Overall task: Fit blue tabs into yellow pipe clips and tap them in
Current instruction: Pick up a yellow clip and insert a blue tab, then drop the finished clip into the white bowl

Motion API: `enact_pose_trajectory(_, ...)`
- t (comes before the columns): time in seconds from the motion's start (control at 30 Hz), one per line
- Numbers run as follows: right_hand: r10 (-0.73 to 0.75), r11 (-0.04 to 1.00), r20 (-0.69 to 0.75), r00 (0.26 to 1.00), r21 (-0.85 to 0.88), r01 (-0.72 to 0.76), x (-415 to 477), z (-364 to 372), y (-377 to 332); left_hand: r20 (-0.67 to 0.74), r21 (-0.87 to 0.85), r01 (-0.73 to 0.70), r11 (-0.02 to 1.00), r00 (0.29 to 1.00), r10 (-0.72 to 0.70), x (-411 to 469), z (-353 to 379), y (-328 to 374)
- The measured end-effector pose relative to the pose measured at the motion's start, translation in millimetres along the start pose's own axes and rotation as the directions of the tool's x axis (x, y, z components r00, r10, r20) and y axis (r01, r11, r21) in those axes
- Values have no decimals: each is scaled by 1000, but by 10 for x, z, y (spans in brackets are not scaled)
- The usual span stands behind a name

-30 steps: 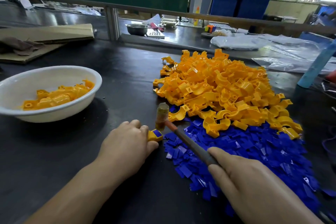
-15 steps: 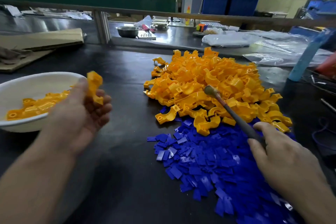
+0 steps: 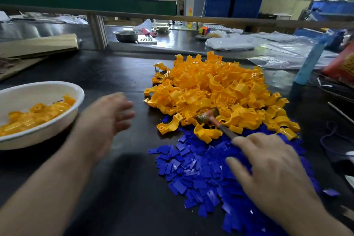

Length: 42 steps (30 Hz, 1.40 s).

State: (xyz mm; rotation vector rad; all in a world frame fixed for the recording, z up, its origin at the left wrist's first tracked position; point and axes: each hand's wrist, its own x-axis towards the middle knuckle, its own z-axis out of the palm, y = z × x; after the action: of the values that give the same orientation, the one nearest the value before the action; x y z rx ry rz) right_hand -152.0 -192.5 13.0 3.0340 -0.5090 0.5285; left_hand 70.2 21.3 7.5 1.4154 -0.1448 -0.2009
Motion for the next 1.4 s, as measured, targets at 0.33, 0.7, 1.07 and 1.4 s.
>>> enact_pose_trajectory(0.33,-268,954,326,907,-44,297,7,187,-294,458,856,-470,214,883,106,-134,590,-492)
enact_pose_trajectory(0.7,-217,970,94,972,132,204,19,232,-163,230,614,-199,764,971,68,-375,607,-118)
enact_pose_trajectory(1.07,-48,879,170,984,475,-39,127,-35,-77,298,93,23,995,953,-49,-682,681,-202)
enact_pose_trajectory(1.4,93,468,308,947,826,-315,207,71,-222,322,152,53,987,941,-101,-769,691,-350)
